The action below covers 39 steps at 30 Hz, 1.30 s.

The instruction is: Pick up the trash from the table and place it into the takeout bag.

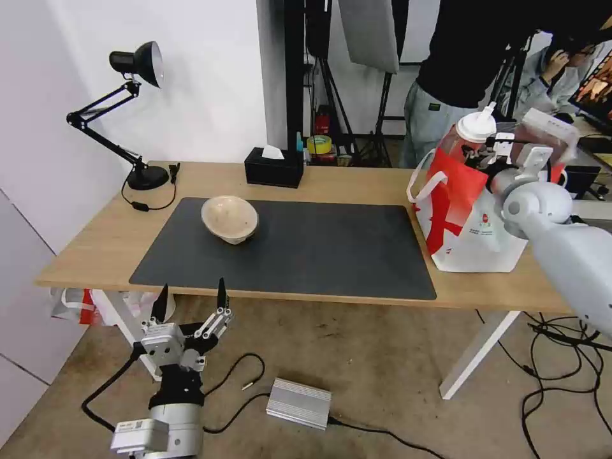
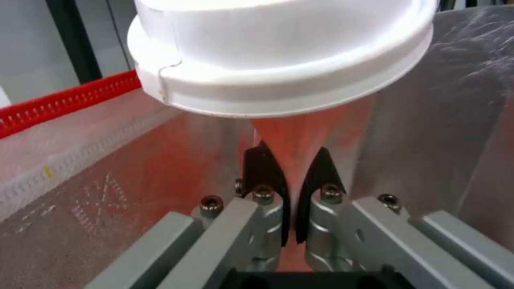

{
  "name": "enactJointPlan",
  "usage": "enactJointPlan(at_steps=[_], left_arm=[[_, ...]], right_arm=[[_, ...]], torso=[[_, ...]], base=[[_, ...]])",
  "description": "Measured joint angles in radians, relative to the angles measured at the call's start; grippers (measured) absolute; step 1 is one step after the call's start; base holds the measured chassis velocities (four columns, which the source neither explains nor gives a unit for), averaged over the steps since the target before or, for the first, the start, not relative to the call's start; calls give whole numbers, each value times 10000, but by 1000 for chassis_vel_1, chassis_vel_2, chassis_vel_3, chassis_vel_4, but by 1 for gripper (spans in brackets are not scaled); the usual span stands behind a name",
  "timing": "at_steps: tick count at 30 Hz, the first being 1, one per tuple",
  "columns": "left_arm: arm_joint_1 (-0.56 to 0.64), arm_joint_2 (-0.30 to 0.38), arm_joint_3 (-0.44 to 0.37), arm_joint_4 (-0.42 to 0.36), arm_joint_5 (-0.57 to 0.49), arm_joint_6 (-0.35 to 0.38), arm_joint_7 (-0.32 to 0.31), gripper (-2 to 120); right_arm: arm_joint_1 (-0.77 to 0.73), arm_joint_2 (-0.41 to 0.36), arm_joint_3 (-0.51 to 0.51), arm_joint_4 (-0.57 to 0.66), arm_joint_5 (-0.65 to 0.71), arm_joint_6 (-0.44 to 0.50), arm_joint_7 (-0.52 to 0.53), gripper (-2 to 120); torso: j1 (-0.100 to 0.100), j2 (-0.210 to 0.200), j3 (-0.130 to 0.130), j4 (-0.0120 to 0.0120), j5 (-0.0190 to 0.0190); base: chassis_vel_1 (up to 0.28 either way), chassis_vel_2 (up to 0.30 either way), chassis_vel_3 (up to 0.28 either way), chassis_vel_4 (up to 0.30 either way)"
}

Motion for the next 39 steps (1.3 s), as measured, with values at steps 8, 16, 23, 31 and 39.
enactJointPlan(at_steps=[8, 16, 23, 31, 39], left_arm=[[-29, -10, 31, 27, 0, 5, -4, 100], [-136, -26, 96, 127, 0, 14, -10, 100], [-205, -48, 137, 204, 0, 20, -14, 100], [-361, -44, 183, 317, -10, 28, -27, 100], [-461, -52, 278, 424, -11, 33, -29, 100]], right_arm=[[-20, 60, -120, 68, 52, -36, -1, 1], [-26, 170, -260, 244, 470, -69, -1, 1], [-61, 219, -273, 412, 956, -302, -5, 1], [-76, 312, -300, 471, 1166, -421, 6, 1], [27, 382, -312, 442, 1446, -454, 120, 1]], torso=[[0, 0, 0, 0, 1], [0, 0, 0, 0, 1], [1, 0, 0, 0, 0], [1, 0, 0, 0, 0], [1, 0, 0, 0, 0]], base=[[0, 0, 0, 0], [0, 0, 0, 0], [0, 0, 0, 0], [0, 0, 0, 0], [0, 0, 0, 0]])
